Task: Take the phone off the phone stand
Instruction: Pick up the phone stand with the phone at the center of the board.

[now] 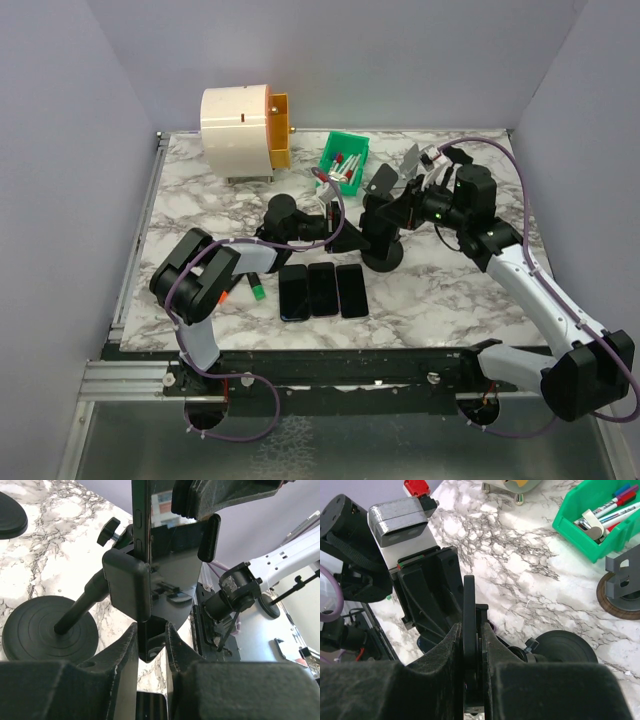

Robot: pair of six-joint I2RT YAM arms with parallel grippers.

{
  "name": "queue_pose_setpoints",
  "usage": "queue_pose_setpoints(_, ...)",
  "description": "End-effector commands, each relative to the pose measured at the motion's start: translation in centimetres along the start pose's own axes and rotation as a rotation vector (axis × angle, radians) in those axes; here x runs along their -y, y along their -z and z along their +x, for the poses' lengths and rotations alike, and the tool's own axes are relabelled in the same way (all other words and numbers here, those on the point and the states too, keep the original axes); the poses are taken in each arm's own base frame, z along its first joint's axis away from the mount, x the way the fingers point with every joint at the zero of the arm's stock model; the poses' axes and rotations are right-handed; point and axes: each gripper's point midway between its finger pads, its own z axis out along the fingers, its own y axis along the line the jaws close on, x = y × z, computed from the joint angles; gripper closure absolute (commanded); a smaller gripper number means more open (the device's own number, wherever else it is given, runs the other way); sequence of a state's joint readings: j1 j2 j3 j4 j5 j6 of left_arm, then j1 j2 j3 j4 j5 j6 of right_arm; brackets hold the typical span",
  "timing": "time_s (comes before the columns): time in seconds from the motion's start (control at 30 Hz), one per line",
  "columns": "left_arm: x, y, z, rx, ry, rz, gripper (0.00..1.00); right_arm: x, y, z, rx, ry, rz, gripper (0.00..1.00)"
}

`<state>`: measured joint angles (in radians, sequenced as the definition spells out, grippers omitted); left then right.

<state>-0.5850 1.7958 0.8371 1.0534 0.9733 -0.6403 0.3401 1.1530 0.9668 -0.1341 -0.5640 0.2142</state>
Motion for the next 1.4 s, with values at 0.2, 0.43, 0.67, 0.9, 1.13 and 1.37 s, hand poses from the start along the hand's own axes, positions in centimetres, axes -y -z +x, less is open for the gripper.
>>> queue_pose_setpoints(0.2,1.8,-0.6,-1.5,0.076,-0.093,-0.006,1.0,1.8,-0.1,-0.5,0.101,-0.081,0.06,1.0)
queue_pose_setpoints(0.43,1.7,-0.6,-2.5,0.1,-0.143,-0.069,1.0,3.8,0.0,2.1,0.105,-0.216,0.138,1.0)
queue_pose_setpoints(0.67,1.0,-0.9,-2.5,0.07,-0.196,-0.158,1.0,4.5,0.3,3.3,0.078,-0.283,0.19,0.97)
queue_pose_setpoints(0.9,-0.1,-0.8,-2.5,0.073,-0.209,-0.234,1.0,4.5,1.9,1.8,0.049,-0.293,0.279,0.27)
queue_pose_setpoints(1.13,0.0,-1.2,-2.8,0.084,-0.221,-0.255,1.0,4.6,4.1,-0.1,0.035,-0.258,0.372,0.09)
queue_pose_setpoints(1.37,-0.3,-1.6,-3.4,0.118,-0.242,-0.322,1.0,5.3,7.0,-2.8,0.0,-0.189,0.552,0.05)
